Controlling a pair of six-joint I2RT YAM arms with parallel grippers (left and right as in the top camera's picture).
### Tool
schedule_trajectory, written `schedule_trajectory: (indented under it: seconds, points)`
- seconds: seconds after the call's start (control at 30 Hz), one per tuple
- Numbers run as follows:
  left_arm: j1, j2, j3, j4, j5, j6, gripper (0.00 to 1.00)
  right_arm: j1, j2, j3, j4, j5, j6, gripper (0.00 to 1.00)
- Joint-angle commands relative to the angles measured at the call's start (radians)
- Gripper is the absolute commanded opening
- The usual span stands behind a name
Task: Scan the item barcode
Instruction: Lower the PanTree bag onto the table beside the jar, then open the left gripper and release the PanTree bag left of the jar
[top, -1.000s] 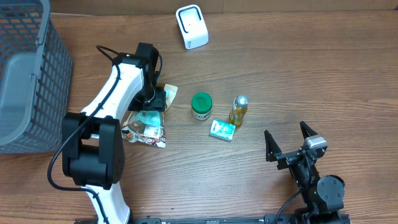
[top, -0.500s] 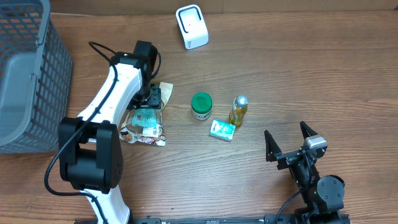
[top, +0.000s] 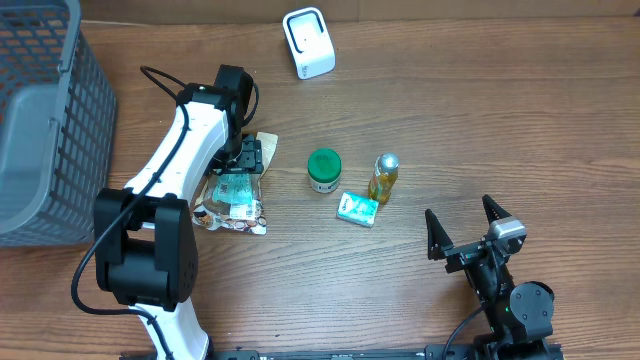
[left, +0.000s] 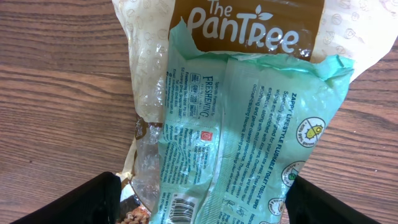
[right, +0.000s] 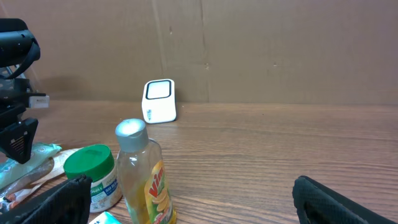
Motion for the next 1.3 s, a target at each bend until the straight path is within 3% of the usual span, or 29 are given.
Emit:
schedule_trajectory:
  seconds: [0.0,0.2,0.33,0.6,0.7,0.9,1.0,1.27]
  points:
    - [0.0,0.025,-0.01,0.001,-0.016,-0.01,0.84,-0.003,-0.008,-0.011,0.004,0.01,-0.004,1.0]
    - [0.0,0.064,-0.019,0.004,-0.002,-0.01,0.66,-0.003,-0.008,-0.011,0.004,0.01,-0.004,1.0]
    - [0.0,0.074,-0.019,0.006,0.003,-0.009,0.66,-0.003,-0.008,-0.011,0.004,0.01,-0.004,1.0]
    - [-0.002,0.081,-0.037,0.024,0.011,-0.009,0.54,-0.003,-0.008,-0.011,0.004,0.01,-0.004,1.0]
    - [-0.002,0.081,-0.037,0.026,0.032,-0.009,0.38,-0.003,-0.008,-0.011,0.004,0.01,-0.004,1.0]
    - [-0.002,0.077,-0.023,0.037,0.117,-0.009,0.19,-0.003,-0.008,-0.011,0.004,0.01,-0.005,1.0]
    - [-0.001,0.066,0.0,0.03,0.128,-0.009,0.04,-0.003,-0.008,-0.011,0.004,0.01,-0.004,1.0]
    - [0.0,0.015,0.043,-0.03,0.073,-0.01,0.04,-0.003,-0.008,-0.011,0.004,0.01,-0.004,1.0]
